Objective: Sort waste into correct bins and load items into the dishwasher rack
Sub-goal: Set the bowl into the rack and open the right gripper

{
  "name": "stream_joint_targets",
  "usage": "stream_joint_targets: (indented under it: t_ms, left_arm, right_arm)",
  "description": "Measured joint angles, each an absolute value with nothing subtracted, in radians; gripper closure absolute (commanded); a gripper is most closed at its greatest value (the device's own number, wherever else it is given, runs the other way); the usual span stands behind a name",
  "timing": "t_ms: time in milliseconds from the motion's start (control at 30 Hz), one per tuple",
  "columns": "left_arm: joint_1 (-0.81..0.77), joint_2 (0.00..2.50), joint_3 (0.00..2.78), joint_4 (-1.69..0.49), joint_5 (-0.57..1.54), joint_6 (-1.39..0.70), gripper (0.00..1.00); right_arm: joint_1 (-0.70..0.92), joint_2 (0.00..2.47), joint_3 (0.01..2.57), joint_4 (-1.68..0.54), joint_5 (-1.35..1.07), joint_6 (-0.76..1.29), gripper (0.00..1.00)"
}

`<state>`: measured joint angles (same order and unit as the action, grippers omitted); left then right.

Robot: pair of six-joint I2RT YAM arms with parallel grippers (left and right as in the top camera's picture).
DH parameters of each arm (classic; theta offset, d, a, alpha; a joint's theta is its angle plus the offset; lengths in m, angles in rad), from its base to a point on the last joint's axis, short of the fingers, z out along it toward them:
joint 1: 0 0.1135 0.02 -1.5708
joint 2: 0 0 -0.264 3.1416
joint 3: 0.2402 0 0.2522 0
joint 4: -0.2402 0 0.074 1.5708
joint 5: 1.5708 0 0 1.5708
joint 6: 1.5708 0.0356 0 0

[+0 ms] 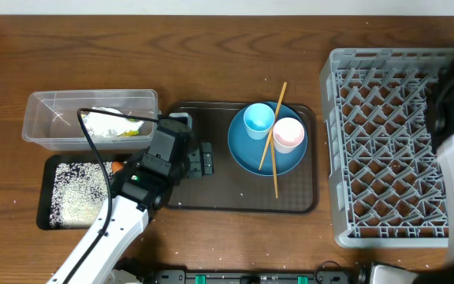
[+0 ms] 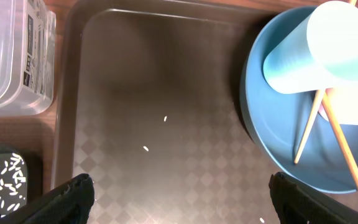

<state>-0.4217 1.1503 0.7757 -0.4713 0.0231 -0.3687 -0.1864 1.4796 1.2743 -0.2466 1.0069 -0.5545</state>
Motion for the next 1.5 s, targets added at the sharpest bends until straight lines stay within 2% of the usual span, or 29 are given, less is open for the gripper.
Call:
stream_joint_targets:
  t_ms: [367, 700, 733, 833, 900, 1067, 1267, 1500]
  left_arm:
    - [-0.422, 1.15, 0.776, -0.471, 0.023, -0.369, 0.07]
    - [-0.422, 1.15, 0.776, -0.471, 0.023, -0.369, 0.07]
    - [-0.422, 1.15, 0.776, -0.471, 0.023, -0.369, 0.07]
    - [-0.422, 1.15, 0.776, -0.471, 0.023, -0.369, 0.07]
    - [-0.422, 1.15, 0.776, -0.471, 0.023, -0.369, 0.07]
    - [-0.422, 1.15, 0.776, -0.472, 0.023, -0.369, 0.07]
    - [-0.422, 1.15, 0.776, -0.471, 0.023, -0.369, 0.07]
    - [-0.422, 1.15, 0.776, -0.471, 0.023, -0.369, 0.07]
  right_arm:
    - [-0.145, 1.838, 1.275, 0.115, 1.151, -0.953, 0.99]
    - [-0.011, 2.004, 1.286, 0.147, 1.266, -1.08, 0.98]
    - [-0.002, 2.014, 1.286, 0.147, 1.278, -1.083, 0.92]
    - [0.027, 2.035, 1.285, 0.142, 1.271, -1.09, 0.65]
    - [0.05, 2.046, 1.285, 0.142, 1.262, -1.087, 0.53]
    - [0.1, 2.056, 1.282, 0.142, 1.247, -1.098, 0.35]
    - [0.142, 2.056, 1.282, 0.143, 1.261, -1.104, 0.27]
    - [0.211, 2.024, 1.282, 0.13, 1.281, -1.077, 0.23]
